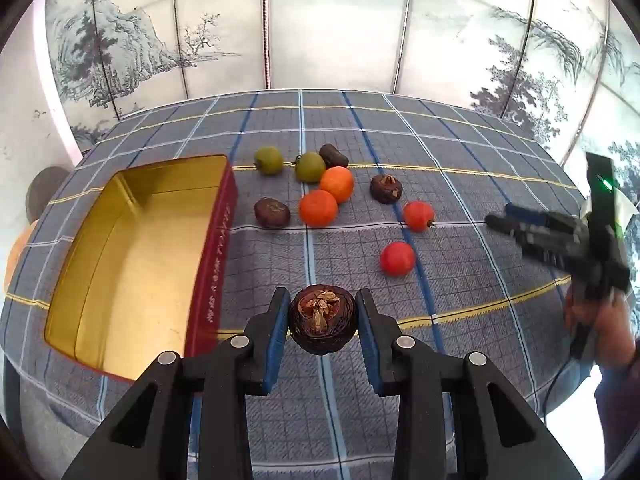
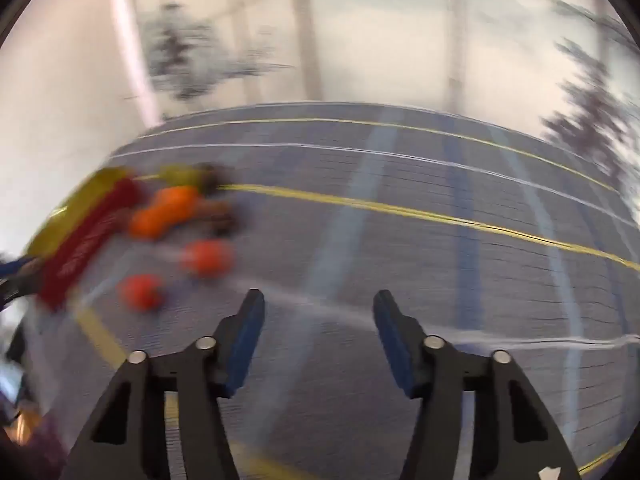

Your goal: Organize fruits

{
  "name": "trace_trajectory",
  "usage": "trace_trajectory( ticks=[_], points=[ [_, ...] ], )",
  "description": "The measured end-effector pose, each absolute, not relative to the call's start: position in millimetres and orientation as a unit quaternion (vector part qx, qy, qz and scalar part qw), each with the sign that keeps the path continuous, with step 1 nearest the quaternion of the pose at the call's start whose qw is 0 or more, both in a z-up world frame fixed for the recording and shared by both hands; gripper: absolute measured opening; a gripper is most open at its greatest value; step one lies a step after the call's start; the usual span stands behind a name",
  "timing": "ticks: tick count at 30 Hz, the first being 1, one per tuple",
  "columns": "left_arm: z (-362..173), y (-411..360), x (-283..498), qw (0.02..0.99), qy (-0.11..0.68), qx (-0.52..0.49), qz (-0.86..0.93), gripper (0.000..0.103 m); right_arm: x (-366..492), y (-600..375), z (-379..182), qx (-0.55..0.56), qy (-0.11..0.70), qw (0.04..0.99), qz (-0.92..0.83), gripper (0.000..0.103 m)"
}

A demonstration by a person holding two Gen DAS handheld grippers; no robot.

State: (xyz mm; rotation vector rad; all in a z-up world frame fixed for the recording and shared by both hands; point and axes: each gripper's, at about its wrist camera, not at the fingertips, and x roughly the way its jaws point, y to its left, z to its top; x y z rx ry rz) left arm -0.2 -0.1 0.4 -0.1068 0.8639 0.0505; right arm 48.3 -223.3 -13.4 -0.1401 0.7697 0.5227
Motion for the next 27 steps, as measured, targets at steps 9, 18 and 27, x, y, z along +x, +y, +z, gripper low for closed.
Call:
trace_trajectory(
  ticks=[9,18,27],
  points=[
    [16.1,11.7,-20.7,0.911,0.403,-0.072,0.047,0.035,32.9,-132.2,-13.4,-0.106,0.401,0.84,0.349,0.032],
    [23.0,45.2,-29.6,0.907,0.407,-0.095,0.058,0.035,37.4,-108.0,-25.6,-0.148,0.409,0.839,0.328,0.032],
    [25.6,62.5,-18.1,0.893,0.434,-0.09,0.077,0.035,41.3,-109.3,-33.0,-0.144,0.409,0.842,0.321,0.029]
  ],
)
